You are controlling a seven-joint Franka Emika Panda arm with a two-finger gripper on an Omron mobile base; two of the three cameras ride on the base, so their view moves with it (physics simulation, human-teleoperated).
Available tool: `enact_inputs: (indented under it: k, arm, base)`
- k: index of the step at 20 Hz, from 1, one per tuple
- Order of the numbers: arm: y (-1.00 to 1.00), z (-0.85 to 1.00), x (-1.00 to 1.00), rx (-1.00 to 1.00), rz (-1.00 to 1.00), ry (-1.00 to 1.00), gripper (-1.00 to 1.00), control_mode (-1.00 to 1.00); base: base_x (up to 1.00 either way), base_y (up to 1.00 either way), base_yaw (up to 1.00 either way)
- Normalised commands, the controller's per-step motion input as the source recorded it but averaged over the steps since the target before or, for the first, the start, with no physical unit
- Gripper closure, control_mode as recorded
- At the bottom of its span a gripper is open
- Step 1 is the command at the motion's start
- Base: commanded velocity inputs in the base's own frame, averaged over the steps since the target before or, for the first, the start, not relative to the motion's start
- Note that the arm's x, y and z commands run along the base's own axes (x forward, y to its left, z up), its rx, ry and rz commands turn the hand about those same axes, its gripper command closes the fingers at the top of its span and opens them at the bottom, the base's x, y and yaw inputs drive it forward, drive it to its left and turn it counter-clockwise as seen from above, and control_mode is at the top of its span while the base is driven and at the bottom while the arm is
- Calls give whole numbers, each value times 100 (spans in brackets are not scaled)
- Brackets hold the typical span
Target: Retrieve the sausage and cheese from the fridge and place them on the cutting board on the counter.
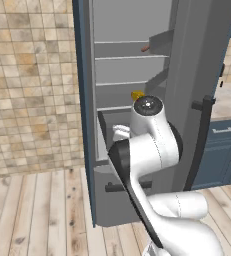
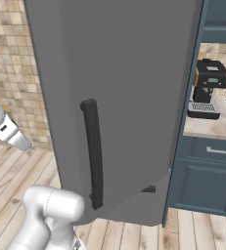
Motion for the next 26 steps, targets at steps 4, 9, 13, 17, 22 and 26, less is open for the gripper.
enact_inputs:
  k: [4,9,13,17,22,26]
  arm:
    - [0,-33,54,8,-52,0,-100,-100]
    - [-1,-49,22,9,-44,-1,-100,-100]
    - [0,-46,52,1,-39,-9,-100,-100]
    - [-20,-40,72,0,-42,-9,-100,-100]
    - [-63,-40,34,0,-51,-1,-100,-100]
    - [-52,-29,7,0,-46,-3,-100,-100]
  base:
    - [0,0,0]
    - [0,0,0]
    - [0,0,0]
    - [0,0,0]
    - [0,0,0]
    - [0,0,0]
